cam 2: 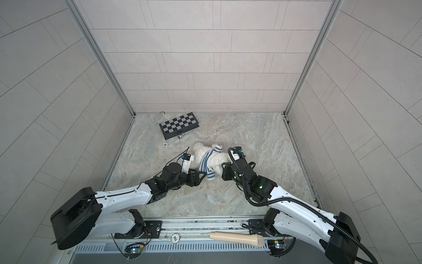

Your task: Dress the teddy bear

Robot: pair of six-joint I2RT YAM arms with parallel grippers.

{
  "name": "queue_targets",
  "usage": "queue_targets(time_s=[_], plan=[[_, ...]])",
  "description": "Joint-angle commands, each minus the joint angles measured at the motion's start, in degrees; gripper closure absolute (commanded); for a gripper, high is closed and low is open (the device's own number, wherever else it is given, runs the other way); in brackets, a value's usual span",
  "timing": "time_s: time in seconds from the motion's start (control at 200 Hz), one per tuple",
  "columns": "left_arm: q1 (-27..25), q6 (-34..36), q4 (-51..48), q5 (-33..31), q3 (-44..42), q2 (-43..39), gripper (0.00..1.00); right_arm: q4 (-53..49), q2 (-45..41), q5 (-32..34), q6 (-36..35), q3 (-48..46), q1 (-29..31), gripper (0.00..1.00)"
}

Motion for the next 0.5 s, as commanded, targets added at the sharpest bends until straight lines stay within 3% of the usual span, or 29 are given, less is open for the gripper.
queue_targets(time_s=[0.0, 0.085, 0.28, 0.436, 0.491], plan=[[0.2, -1.0, 4.5, 1.8, 1.5, 2.1, 0.37, 3.9, 0.1, -0.6, 0.8, 2.4, -0.2, 1.00], [0.2, -1.7, 6.6, 2.5, 1.2, 3.1, 0.42, 4.3, 0.6, -1.2, 1.2, 2.4, -0.3, 1.00], [0.2, -1.3, 5.6, 2.4, 1.1, 1.1, 0.75, 4.3, 1.0, -1.9, 2.0, 2.0, -1.0, 1.00], [0.3, 0.0, 1.0, 2.2, 1.4, -2.8, 0.91, 4.1, 0.8, -2.6, 1.5, 2.0, -1.6, 1.00], [0.4, 0.9, -2.0, 2.7, 2.0, -4.4, 0.96, 4.0, 0.7, -2.9, 0.9, 2.0, -1.7, 0.93]])
